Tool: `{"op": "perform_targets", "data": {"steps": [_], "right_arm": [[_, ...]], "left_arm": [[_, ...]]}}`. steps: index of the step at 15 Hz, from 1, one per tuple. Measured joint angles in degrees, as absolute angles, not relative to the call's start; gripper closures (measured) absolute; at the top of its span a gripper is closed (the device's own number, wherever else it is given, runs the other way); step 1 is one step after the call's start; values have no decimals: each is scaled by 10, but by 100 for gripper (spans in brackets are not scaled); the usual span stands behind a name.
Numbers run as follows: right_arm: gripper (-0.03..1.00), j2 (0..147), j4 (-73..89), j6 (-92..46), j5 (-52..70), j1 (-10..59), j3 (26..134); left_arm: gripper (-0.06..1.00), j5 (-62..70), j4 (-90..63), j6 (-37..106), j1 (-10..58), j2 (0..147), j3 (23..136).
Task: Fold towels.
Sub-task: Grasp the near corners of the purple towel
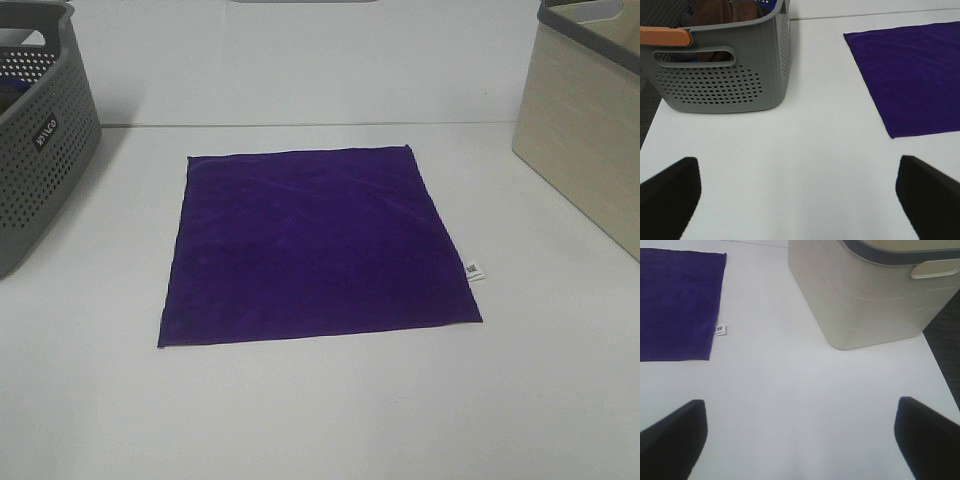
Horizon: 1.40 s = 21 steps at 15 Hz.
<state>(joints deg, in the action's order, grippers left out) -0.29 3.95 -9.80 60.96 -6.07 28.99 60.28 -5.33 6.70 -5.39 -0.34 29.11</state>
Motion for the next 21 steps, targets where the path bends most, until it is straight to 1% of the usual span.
{"op": "perform_targets", "data": {"steps": [21], "right_arm": [[-2,-3,40,-98,610,-61,290]], "left_arm": [[-4,603,-53,67,-54,-3,291]]}}
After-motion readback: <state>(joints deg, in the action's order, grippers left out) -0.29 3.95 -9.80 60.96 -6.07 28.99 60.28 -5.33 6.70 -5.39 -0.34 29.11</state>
